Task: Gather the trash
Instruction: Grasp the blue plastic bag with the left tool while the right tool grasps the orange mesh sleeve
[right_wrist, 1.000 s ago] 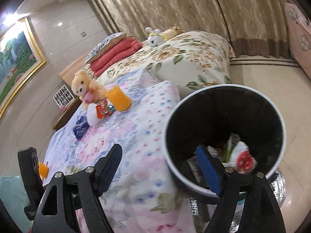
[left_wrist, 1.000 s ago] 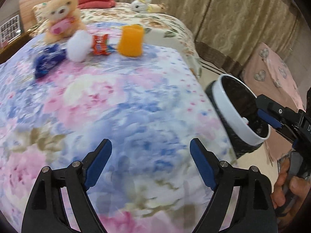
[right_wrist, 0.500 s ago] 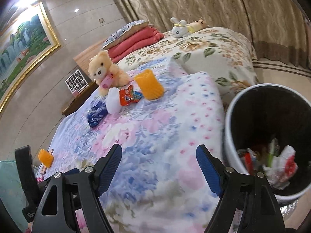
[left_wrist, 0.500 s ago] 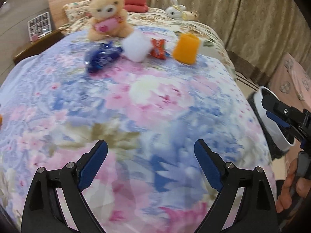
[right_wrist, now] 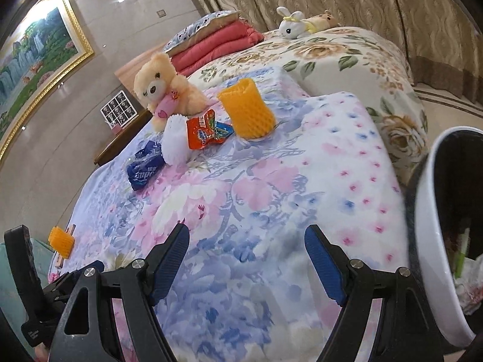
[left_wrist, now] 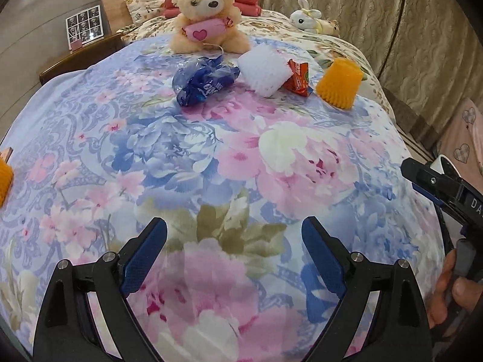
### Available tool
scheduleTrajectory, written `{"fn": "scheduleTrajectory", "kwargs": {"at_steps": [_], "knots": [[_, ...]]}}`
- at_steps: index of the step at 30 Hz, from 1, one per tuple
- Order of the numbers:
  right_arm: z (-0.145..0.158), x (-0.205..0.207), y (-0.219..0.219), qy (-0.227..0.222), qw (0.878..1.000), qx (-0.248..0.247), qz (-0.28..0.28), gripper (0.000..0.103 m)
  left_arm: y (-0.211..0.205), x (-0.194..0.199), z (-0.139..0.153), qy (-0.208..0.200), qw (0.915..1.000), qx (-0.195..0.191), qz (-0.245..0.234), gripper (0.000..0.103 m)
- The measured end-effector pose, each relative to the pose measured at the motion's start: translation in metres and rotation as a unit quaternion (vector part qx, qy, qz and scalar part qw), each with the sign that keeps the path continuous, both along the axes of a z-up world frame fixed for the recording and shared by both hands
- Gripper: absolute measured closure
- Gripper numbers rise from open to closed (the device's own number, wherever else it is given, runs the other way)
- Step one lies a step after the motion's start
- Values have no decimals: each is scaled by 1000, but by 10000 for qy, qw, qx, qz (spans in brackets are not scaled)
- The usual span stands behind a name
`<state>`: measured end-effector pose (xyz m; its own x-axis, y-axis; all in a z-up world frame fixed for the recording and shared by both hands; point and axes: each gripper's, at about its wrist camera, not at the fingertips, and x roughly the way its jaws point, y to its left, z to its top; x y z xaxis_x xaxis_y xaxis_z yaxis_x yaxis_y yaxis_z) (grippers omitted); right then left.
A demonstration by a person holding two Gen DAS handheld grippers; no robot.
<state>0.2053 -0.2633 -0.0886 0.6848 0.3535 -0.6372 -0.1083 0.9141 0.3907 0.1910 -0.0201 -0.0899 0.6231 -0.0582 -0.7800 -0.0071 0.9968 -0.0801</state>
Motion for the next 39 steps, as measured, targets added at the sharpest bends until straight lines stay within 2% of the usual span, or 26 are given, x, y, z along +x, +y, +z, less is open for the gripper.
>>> {"fn": "scheduleTrajectory", "kwargs": {"at_steps": [9,23,28,36,37,39], "knots": [[1,37,7,-38,10000,-47,40,23,12,34,6,-95,9999,89,30,10],[-2,106,12,-17,10000,-69,5,23,50,106,2,-179,9981,416,428,10],[-4,131,14,-34,9999,-116,-21,23,51,130,2,-261,9977,504,375,10],[-7,157,25,-24,9996,-275,88,23,48,155,5,-434,9980,441,163,11],[-8,159,26,-16,9996,-271,104,23,47,156,4,-434,9980,431,152,14],[-9,162,26,18,9996,-289,68,30,46,156,4,-445,9983,375,55,35]]}}
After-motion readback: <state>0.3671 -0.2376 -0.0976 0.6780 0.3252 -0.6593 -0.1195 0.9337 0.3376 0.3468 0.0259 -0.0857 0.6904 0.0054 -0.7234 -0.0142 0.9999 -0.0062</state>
